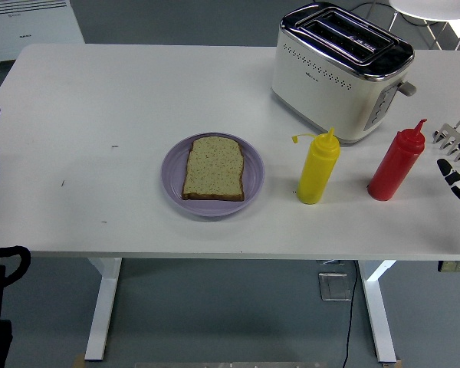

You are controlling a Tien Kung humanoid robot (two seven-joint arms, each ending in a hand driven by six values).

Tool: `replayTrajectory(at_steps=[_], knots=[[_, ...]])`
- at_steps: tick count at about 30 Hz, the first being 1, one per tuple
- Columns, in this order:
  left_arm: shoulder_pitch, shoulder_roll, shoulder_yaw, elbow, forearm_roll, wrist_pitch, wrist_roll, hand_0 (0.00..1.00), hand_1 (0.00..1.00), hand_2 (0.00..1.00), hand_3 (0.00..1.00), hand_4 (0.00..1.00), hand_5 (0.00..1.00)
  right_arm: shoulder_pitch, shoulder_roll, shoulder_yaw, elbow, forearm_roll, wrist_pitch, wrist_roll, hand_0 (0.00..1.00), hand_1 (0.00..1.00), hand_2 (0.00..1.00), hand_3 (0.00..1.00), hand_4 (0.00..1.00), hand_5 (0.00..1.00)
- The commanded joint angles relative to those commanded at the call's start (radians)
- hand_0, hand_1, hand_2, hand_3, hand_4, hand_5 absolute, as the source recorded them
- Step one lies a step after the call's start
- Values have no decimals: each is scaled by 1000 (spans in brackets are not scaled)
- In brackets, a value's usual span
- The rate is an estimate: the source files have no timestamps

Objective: Pick up the cup,pour liquid into bread,place the cup on the desk

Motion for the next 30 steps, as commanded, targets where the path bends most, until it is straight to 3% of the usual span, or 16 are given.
replayTrajectory(at_steps=[9,30], knots=[[1,-1,-2,0,0,0,0,801,763,757,735,454,998,23,15,-45,-21,-11,-12,-2,998,916,984,998,929,365],[6,-2,-6,0,0,0,-1,802,764,757,736,454,998,142,55,-170,-146,12,-46,5,998,915,984,998,921,332]])
